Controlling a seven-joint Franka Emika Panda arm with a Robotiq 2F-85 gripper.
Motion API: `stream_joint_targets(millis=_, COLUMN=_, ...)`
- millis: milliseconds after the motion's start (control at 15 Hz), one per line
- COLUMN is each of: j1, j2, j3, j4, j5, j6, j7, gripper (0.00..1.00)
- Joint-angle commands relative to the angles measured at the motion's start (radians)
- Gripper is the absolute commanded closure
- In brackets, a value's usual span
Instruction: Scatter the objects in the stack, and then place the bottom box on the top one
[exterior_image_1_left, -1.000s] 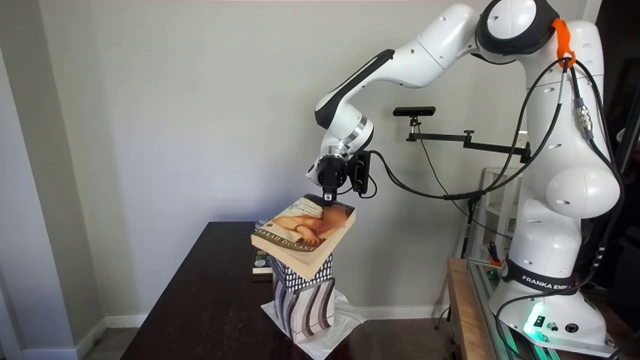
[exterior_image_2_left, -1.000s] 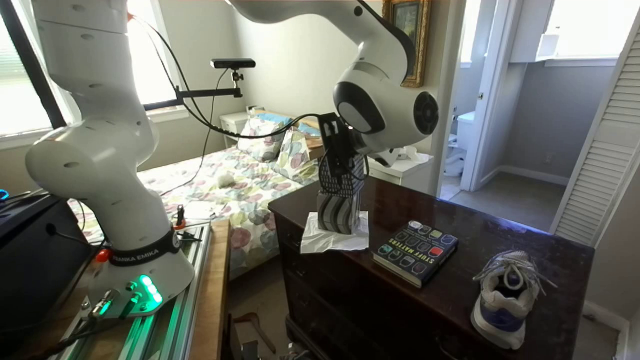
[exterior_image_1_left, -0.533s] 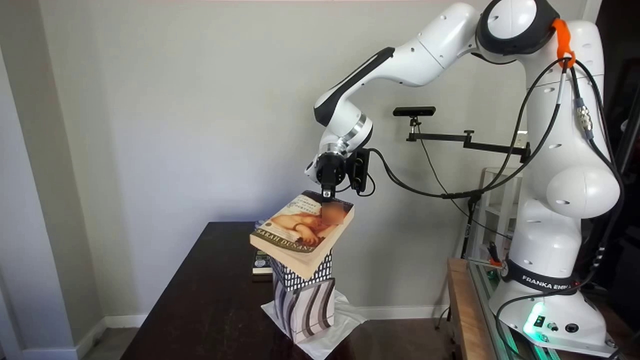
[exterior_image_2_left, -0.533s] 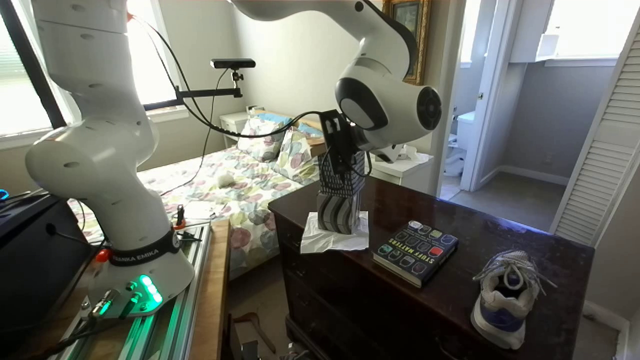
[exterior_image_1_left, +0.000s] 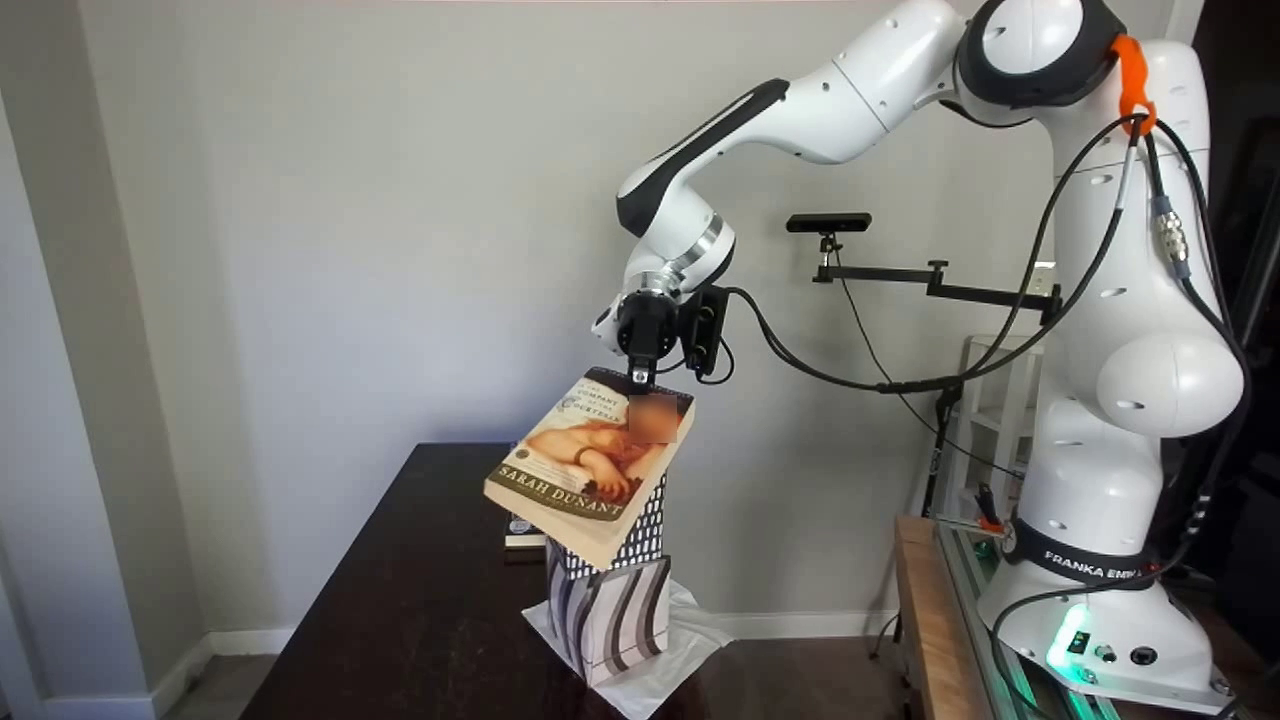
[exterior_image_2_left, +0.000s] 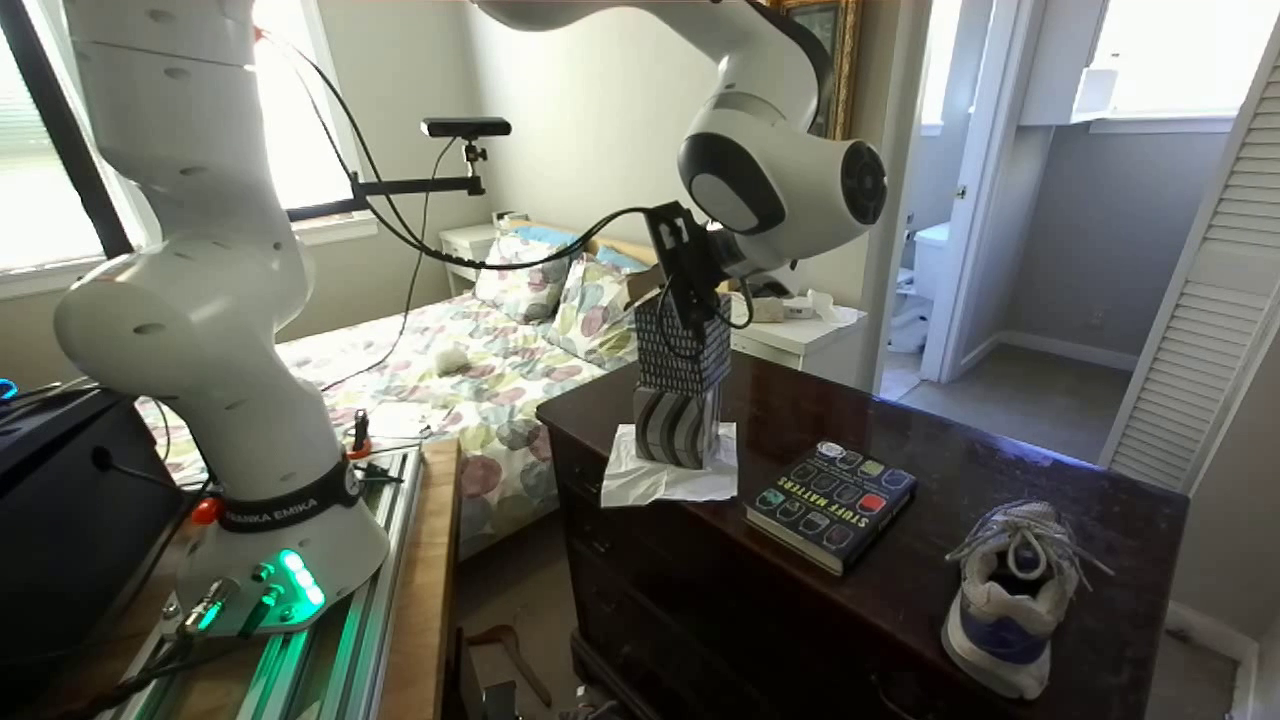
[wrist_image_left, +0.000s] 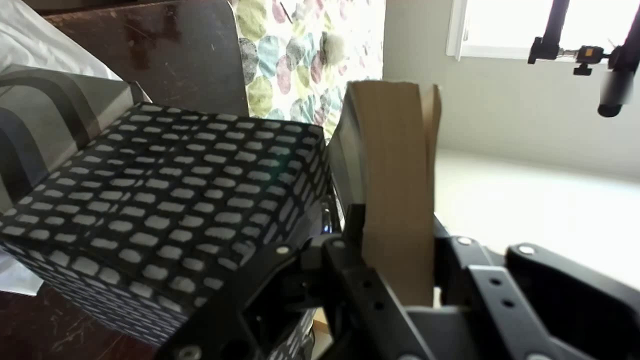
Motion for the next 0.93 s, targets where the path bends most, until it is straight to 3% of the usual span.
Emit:
stream_joint_targets(millis=0, j1=0.014, j2=0.007, j3=0.012, j4=0.042, j5=0.038, j6=-0.025, j7=-0.006, gripper=0.93)
stream_joint_targets(millis=600, j1=-0.002, j2=-0.018, j3=-0.010, j4=0.088, j5=0.136, j6=-0.003, j7=0.037, gripper=0.93)
stream_joint_targets(millis=867, j1=-0.002, j2=-0.039, j3=-0.039, j4=0.074, j5=0.176, j6=0.115, j7=0.127, gripper=0.93)
